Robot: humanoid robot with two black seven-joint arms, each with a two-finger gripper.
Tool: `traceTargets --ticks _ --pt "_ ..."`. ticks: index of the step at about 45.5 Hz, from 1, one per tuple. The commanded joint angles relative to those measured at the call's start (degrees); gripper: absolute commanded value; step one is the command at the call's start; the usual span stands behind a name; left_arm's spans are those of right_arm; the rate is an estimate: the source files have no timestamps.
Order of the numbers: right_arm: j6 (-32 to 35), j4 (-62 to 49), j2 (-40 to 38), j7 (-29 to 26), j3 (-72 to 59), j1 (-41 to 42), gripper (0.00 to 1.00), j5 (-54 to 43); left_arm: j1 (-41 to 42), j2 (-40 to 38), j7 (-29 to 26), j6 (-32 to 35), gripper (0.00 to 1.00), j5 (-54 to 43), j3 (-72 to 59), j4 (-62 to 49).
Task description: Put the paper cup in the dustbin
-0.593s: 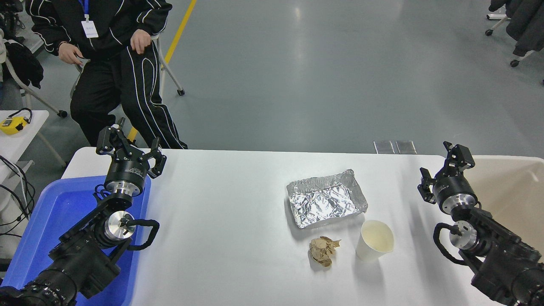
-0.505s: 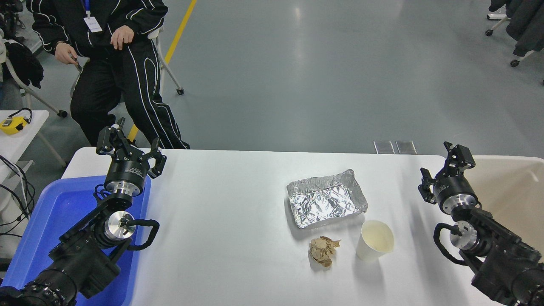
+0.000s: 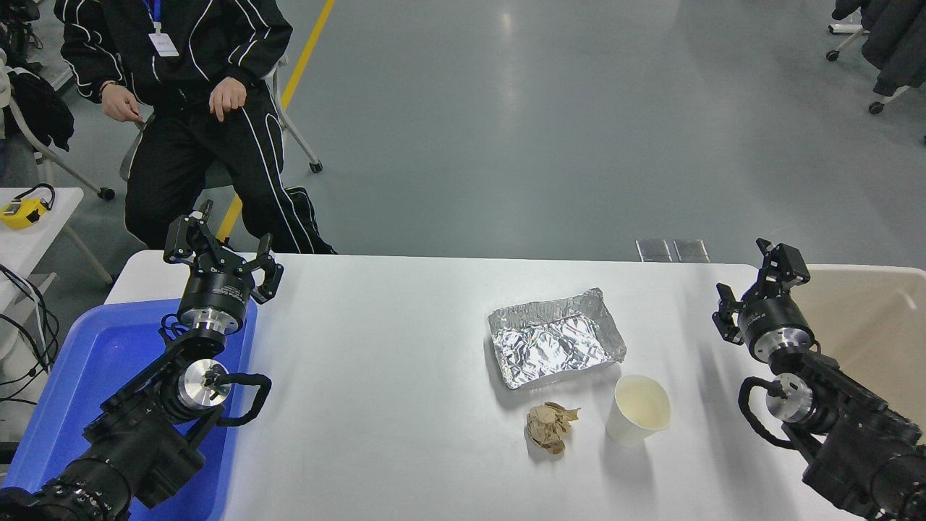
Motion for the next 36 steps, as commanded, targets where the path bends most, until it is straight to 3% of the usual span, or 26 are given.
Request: traceTargets --ticks 1,23,31,36 --pt "0.59 0.08 -1.53 -0.03 -0.24 1.86 0.99 -0.06 0.0 0.0 0.0 0.0 1.0 0.0 0.0 0.0" --pt "0.85 0.08 -8.91 -0.03 -9.82 12.67 0.99 0.46 0.0 0.0 0.0 0.0 1.0 0.0 0.0 0.0" --pt "1.03 0.87 -11.02 -0.21 -10.25 12.5 0.99 0.81 0.0 0.0 0.0 0.0 1.0 0.0 0.0 0.0" --pt "1.03 0.96 -15.33 -0.3 -23.15 18.55 0.99 0.46 0.0 0.0 0.0 0.0 1.0 0.0 0.0 0.0"
